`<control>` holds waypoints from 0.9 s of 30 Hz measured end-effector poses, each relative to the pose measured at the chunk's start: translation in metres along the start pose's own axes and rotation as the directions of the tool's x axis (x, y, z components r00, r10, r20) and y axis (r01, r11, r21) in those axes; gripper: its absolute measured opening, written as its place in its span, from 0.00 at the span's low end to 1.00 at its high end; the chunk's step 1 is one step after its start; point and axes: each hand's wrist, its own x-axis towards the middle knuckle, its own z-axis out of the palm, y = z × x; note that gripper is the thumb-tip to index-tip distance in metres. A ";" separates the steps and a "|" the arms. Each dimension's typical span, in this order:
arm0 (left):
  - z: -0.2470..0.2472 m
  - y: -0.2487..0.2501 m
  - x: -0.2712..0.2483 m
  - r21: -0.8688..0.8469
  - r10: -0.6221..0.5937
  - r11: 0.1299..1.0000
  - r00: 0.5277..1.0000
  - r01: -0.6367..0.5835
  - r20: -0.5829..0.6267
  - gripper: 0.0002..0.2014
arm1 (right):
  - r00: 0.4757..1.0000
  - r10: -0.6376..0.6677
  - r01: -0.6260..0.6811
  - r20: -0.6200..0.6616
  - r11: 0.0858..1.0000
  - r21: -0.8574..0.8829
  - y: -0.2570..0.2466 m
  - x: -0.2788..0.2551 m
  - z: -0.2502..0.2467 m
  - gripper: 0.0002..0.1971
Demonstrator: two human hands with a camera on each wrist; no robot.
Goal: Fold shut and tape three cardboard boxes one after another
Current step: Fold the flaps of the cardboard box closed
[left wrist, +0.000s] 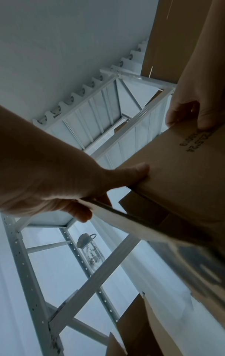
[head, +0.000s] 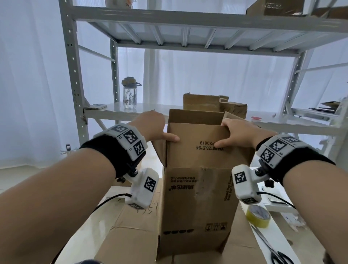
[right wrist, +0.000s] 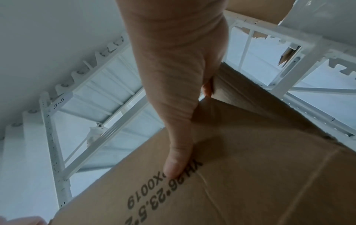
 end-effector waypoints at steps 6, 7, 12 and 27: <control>-0.004 0.001 0.000 0.075 -0.100 0.992 0.995 0.099 0.021 0.34 | 0.986 -0.018 0.012 -0.165 0.999 -0.037 -0.013 -0.009 0.013 0.27; -0.003 -0.003 -0.001 0.084 -0.124 0.989 0.992 0.122 0.018 0.35 | 0.982 -0.023 0.015 -0.189 0.999 -0.042 -0.017 -0.010 0.015 0.28; -0.004 -0.010 -0.006 0.119 -0.164 0.980 0.986 0.160 0.023 0.35 | 0.974 -0.018 0.021 -0.227 1.000 0.010 -0.024 -0.007 0.022 0.30; -0.008 -0.066 -0.059 0.197 -0.283 0.946 0.953 0.258 0.111 0.33 | 0.974 -0.179 0.203 -0.143 0.963 0.176 -0.115 0.018 0.044 0.32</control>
